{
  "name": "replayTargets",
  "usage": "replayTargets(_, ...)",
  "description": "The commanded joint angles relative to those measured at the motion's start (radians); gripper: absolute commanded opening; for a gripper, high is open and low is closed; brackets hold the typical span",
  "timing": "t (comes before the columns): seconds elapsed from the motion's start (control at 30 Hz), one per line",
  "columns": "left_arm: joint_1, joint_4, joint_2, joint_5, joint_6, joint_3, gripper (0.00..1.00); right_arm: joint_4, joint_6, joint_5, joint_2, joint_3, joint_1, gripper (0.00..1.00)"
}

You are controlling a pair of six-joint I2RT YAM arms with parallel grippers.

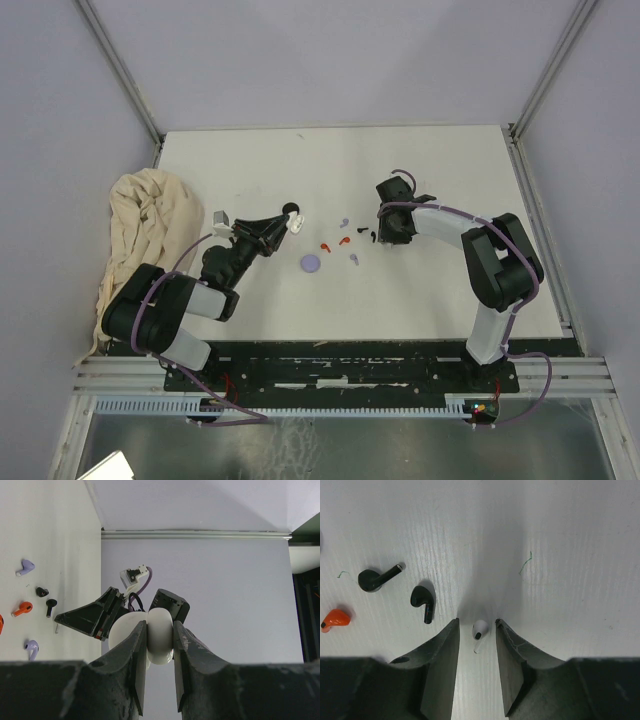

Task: Insert the wireless bluetooth earbuds into the charging case
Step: Pick up the earbud from the center of the board.

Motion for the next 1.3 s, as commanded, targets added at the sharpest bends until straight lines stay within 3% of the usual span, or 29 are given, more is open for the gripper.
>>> replayTargets(0.0,0.006,0.056,0.004,0.009,0.056,-0.005,0.03,0.006,0.018,0.018,0.008,0.043,-0.006,0.42)
replayTargets(0.63,0.010,0.058,0.004,0.011,0.054,-0.006,0.03,-0.001,0.017,0.006,0.020,0.040,-0.005,0.35)
replayTargets(1.03,0.010,0.043,-0.010,0.008,0.061,-0.008,0.03,-0.001,0.007,0.010,0.007,0.039,-0.006,0.16)
replayTargets(1.27,0.009,0.010,-0.037,-0.010,0.076,-0.014,0.03,0.009,-0.016,-0.004,-0.015,0.043,-0.005,0.11)
